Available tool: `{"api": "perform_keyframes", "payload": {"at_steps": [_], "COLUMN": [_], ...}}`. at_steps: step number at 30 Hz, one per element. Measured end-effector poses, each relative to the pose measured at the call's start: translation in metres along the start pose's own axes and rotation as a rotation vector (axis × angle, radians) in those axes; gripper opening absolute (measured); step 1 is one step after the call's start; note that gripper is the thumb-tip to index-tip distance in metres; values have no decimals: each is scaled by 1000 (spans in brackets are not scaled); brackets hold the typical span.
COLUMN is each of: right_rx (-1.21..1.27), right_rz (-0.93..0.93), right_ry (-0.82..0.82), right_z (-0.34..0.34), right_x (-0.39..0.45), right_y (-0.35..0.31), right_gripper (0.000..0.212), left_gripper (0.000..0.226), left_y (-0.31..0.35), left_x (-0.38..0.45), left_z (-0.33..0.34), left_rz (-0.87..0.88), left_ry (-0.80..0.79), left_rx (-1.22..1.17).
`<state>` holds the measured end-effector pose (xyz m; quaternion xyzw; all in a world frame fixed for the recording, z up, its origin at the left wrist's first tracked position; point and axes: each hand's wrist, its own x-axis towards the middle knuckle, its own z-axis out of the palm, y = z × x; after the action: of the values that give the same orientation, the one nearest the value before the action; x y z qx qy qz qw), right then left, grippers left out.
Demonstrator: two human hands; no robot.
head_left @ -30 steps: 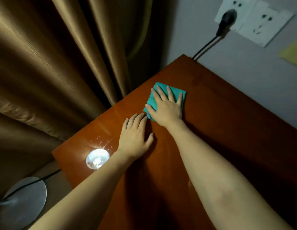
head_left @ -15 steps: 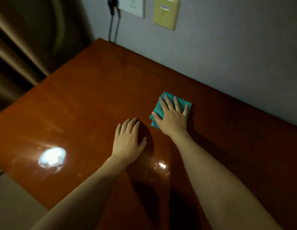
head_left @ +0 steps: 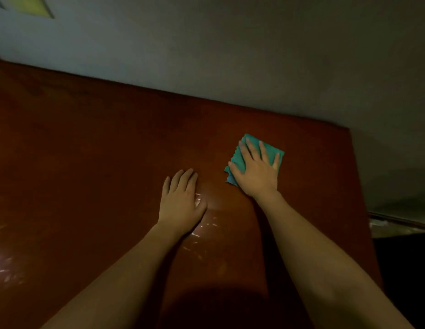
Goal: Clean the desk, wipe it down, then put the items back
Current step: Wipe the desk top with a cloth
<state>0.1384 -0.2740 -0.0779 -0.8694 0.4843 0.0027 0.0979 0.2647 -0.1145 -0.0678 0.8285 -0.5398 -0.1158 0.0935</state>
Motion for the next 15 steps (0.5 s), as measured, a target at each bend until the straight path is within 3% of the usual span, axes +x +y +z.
{"api": "perform_keyframes", "payload": {"at_steps": [8, 15], "right_rx": [-2, 39], "right_rz": [165, 339], "right_ry": [-7, -8], "right_z": [-23, -27], "right_x": [-53, -85], "right_y": [144, 209], "right_gripper": [66, 66], "left_gripper": [63, 64], "left_y": [112, 155], "left_x": [9, 13], "left_z": [33, 50], "left_rz": [100, 192], "left_ry": [-57, -85], "left_rx": [2, 28]}}
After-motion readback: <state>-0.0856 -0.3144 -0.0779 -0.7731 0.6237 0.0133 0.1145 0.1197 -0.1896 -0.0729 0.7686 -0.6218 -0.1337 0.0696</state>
